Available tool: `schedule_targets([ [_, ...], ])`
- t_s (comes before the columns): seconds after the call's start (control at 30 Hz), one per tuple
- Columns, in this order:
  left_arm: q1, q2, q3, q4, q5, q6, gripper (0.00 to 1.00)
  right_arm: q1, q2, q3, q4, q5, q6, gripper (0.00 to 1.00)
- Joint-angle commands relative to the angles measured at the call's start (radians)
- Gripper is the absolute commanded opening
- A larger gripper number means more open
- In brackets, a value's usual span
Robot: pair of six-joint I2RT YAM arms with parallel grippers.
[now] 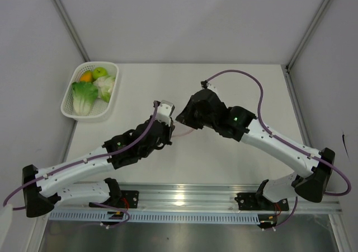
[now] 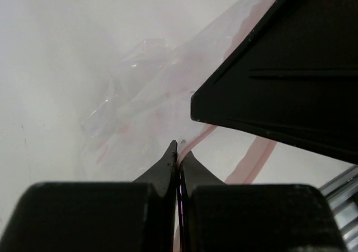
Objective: Place the food in the zip-top bag and seal the zipper
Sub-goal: Open the zipper of the food storage bag at the center of the board.
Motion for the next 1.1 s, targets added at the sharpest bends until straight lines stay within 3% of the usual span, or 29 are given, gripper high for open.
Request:
schedule_targets([
  [0.0, -0.002, -0.004, 0.049, -0.003, -0.018, -0.01, 0.01, -0.003, -0.025, 0.049, -0.059, 0.034, -0.085, 0.26],
  [0.03, 0.0, -0.004, 0.048, -0.001, -0.011, -0.023, 0.01, -0.003, -0.039, 0.052, -0.074, 0.04, -0.099, 0.41],
  [0.07, 0.0, -0.006, 0.046, 0.006, -0.006, -0.027, 0.01, -0.003, -0.047, 0.057, -0.097, 0.043, -0.132, 0.46],
  [0.17, 0.001, 0.007, 0.048, 0.016, 0.002, -0.043, 0.01, -0.005, -0.099, 0.061, -0.126, 0.037, -0.201, 0.78],
  [0.2, 0.0, 0.013, 0.051, 0.013, 0.0, -0.046, 0.01, -0.005, -0.116, 0.061, -0.131, 0.03, -0.22, 0.99],
  [0.33, 0.0, 0.043, 0.074, 0.005, -0.006, -0.058, 0.01, -0.017, -0.228, 0.011, -0.091, 0.017, -0.214, 0.99],
  [0.47, 0.003, 0.044, 0.083, 0.0, -0.018, -0.07, 0.01, -0.148, -0.398, -0.2, 0.128, -0.226, -0.171, 0.99],
  [0.53, 0.004, 0.043, 0.089, 0.003, -0.018, -0.078, 0.01, -0.254, -0.449, -0.25, 0.08, -0.272, -0.065, 0.87],
  [0.57, 0.005, 0.047, 0.092, 0.005, -0.018, -0.079, 0.01, -0.283, -0.447, -0.264, 0.053, -0.288, -0.053, 0.76],
  [0.6, 0.005, 0.047, 0.095, 0.005, -0.018, -0.084, 0.0, -0.305, -0.431, -0.267, 0.033, -0.332, -0.065, 0.41],
  [0.63, 0.006, 0.047, 0.097, 0.013, -0.017, -0.084, 0.01, -0.322, -0.418, -0.268, -0.002, -0.346, -0.065, 0.31],
  [0.73, 0.005, 0.048, 0.105, 0.02, -0.006, -0.083, 0.01, -0.325, -0.383, -0.294, 0.048, -0.407, -0.044, 0.36],
  [0.87, 0.005, 0.056, 0.115, 0.022, 0.0, -0.083, 0.01, -0.266, -0.335, -0.273, 0.067, -0.37, -0.074, 0.57],
  [1.07, 0.005, 0.06, 0.141, 0.019, 0.017, -0.087, 0.01, -0.229, -0.282, -0.247, 0.05, -0.29, -0.082, 0.59],
])
